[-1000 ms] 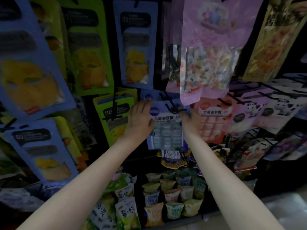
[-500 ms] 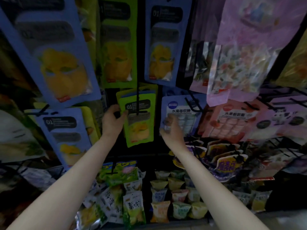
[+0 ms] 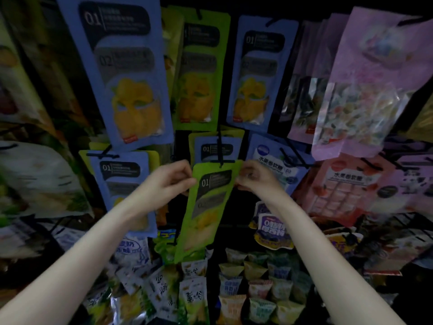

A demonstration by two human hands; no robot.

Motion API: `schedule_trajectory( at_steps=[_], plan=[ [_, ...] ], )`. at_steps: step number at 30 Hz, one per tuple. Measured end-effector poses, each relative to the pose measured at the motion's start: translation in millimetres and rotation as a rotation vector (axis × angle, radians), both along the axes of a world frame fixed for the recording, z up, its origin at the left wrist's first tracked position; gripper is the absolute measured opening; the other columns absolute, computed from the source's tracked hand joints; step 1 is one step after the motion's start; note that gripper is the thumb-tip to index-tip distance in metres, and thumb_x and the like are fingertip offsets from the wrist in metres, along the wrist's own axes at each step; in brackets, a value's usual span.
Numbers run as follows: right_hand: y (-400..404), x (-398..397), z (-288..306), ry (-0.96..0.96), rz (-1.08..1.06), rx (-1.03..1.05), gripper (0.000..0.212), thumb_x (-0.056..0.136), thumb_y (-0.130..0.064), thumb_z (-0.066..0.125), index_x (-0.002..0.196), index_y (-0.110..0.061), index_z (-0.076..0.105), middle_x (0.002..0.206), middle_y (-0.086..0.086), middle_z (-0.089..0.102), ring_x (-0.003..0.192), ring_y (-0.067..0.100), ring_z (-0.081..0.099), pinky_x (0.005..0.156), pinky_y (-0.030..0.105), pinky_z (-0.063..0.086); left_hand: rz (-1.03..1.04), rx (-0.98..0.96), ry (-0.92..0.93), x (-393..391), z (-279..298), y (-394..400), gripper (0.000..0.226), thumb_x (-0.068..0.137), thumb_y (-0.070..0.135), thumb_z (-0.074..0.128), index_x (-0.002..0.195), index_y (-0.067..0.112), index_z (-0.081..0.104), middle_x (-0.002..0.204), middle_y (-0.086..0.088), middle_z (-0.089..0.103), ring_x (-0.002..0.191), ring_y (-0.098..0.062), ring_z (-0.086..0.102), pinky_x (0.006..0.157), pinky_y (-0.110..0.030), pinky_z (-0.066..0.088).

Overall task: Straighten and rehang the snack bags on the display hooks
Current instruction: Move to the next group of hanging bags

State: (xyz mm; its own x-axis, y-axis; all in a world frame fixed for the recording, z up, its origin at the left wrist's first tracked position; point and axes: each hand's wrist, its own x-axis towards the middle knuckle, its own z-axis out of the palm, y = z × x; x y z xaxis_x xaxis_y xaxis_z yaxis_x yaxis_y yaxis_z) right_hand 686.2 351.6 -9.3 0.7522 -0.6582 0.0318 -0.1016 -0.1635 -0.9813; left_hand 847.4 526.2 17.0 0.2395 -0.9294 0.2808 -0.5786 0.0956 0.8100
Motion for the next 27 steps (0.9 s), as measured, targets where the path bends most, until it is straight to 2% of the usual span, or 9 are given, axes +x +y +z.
schedule_trajectory(
  at_steps=[4,7,9,12,14,17,21,25,27],
  plan=[
    [10.7,-24.7,19.1,-0.093,0.079,0.07,0.015,0.088,0.0,0.056,0.08,-0.012,0.057,0.083,-0.001,0.067,0.082,0.013,0.065,0.082,0.028,0.054,-0.079,0.011,0.069,-15.9,31.8,14.4,0.016,0.086,0.014,0.055,0.08,0.001,0.049,0.07,-0.017,0.059,0.063,-0.007,0.058,0.057,-0.015,0.046],
    [19.2,-31.2,47.9,-0.276,0.053,0.108,0.012,0.09,-0.003,0.052,0.092,-0.013,0.058,0.089,-0.003,0.07,0.083,0.012,0.067,0.077,0.026,0.056,-0.017,-0.095,0.215,-24.3,55.7,10.9,0.015,0.087,0.012,0.054,0.076,0.006,0.047,0.062,-0.001,0.054,0.059,-0.004,0.054,0.054,-0.015,0.045],
    [24.4,-28.9,75.5,-0.359,0.016,-0.012,0.023,0.089,-0.008,0.055,0.109,-0.021,0.053,0.106,0.001,0.067,0.095,0.013,0.066,0.078,0.027,0.055,0.054,-0.193,0.273,-25.7,74.9,3.9,0.017,0.09,0.006,0.053,0.074,0.009,0.047,0.055,0.01,0.054,0.055,0.0,0.053,0.052,-0.013,0.046],
    [36.0,-18.5,119.5,-0.425,0.041,-0.377,0.061,0.089,-0.012,0.061,0.133,-0.039,0.029,0.143,-0.003,0.041,0.129,0.013,0.044,0.103,0.033,0.042,0.164,-0.338,0.324,-22.2,107.0,-6.2,0.019,0.092,0.006,0.052,0.075,0.013,0.047,0.056,0.012,0.058,0.055,0.001,0.057,0.053,-0.014,0.049],
    [41.2,-5.9,141.6,-0.405,0.016,-0.574,0.061,0.091,-0.01,0.059,0.136,-0.04,0.03,0.146,-0.011,0.035,0.136,0.012,0.034,0.112,0.038,0.032,0.243,-0.424,0.344,-16.4,124.4,-10.5,0.019,0.093,0.007,0.052,0.076,0.014,0.047,0.066,0.004,0.061,0.059,-0.002,0.06,0.053,-0.016,0.049],
    [43.3,16.7,163.2,-0.423,-0.04,-0.58,0.045,0.091,-0.007,0.057,0.129,-0.03,0.051,0.136,-0.003,0.051,0.131,0.016,0.042,0.109,0.046,0.035,0.427,-0.531,0.108,-6.9,138.6,-14.9,0.007,0.091,0.013,0.057,0.089,0.016,0.051,0.086,0.001,0.061,0.081,-0.013,0.061,0.065,-0.016,0.049],
    [47.6,43.4,182.3,-0.413,-0.093,-0.587,0.051,0.092,-0.009,0.055,0.137,-0.03,0.044,0.144,-0.005,0.042,0.138,0.015,0.031,0.112,0.044,0.032,0.638,-0.631,-0.457,0.7,149.4,-15.6,0.053,0.086,0.01,0.061,0.134,0.01,0.039,0.136,-0.011,0.041,0.125,-0.023,0.04,0.101,-0.025,0.035],
    [47.8,67.5,194.4,-0.407,-0.121,-0.636,0.055,0.094,-0.008,0.052,0.142,-0.03,0.036,0.15,-0.001,0.034,0.143,0.02,0.02,0.115,0.043,0.024,0.623,-0.578,-0.764,8.8,156.8,-23.1,0.051,0.085,0.0,0.056,0.135,0.009,0.046,0.149,-0.011,0.03,0.139,-0.032,0.02,0.113,-0.04,0.018],
    [43.5,75.6,194.4,-0.392,-0.159,-0.637,0.055,0.095,-0.008,0.051,0.143,-0.029,0.036,0.152,0.001,0.031,0.143,0.019,0.019,0.114,0.029,0.021,0.585,-0.469,-0.812,12.5,155.8,-30.9,0.053,0.088,0.004,0.053,0.139,0.011,0.041,0.151,-0.009,0.028,0.142,-0.03,0.014,0.115,-0.044,0.017]
  ],
)
